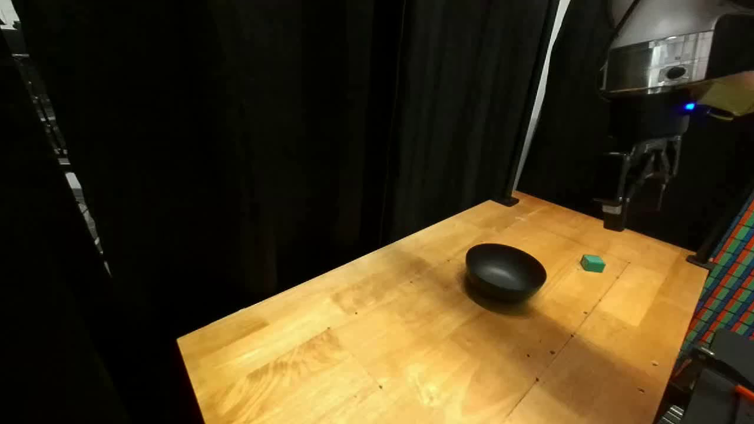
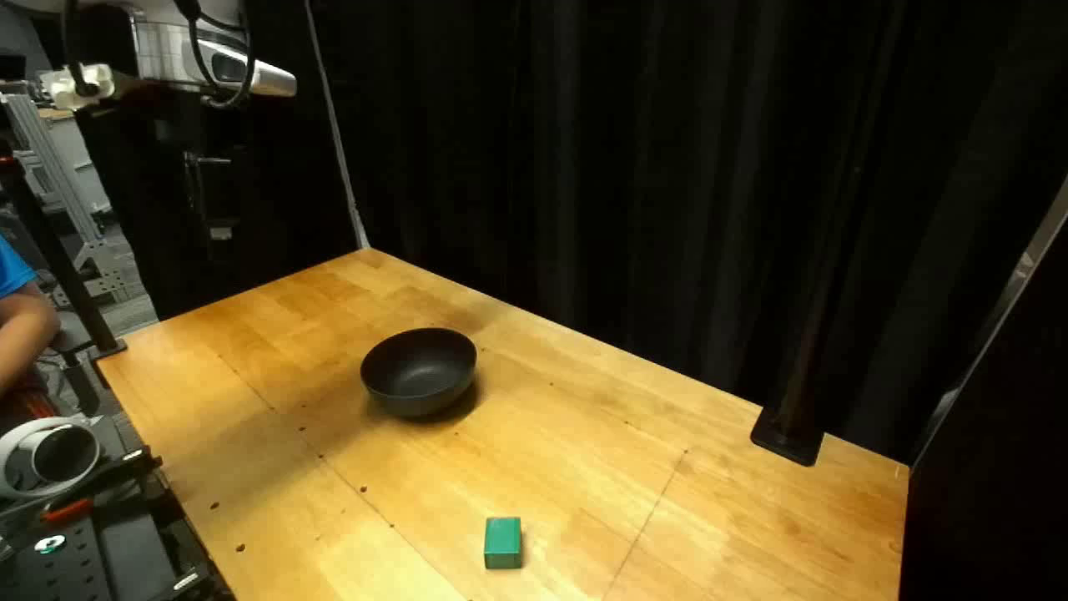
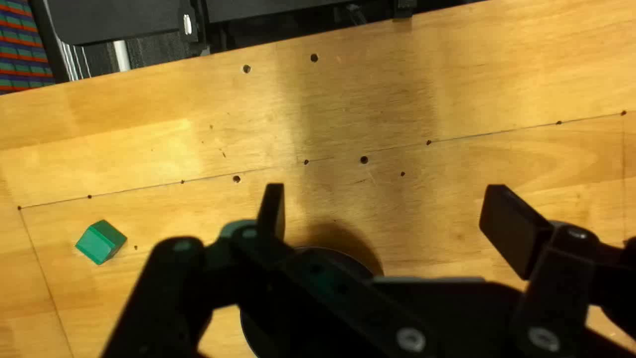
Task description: Put the green cube in the black bowl
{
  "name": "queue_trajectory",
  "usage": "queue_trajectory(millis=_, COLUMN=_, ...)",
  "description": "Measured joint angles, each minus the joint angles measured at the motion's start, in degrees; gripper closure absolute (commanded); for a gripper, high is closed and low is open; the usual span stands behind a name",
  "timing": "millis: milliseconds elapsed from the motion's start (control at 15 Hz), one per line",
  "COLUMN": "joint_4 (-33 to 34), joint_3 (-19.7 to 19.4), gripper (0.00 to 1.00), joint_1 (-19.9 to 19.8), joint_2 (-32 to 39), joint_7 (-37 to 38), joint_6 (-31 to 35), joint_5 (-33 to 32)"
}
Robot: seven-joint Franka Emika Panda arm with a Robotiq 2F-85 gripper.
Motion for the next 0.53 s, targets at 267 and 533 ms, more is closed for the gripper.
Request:
queue_trajectory(millis=267, joint_4=0.44, joint_3=0.00, gripper=0.00, joint_1=0.00, joint_2=-0.03, joint_7=0.00, joint_6=0.00, joint_5=0.00)
queue_trajectory(millis=533, joint_4=0.44, joint_3=0.00, gripper=0.00, joint_1=0.00, joint_2=-0.03, joint_7=0.00, joint_6=0.00, joint_5=0.00)
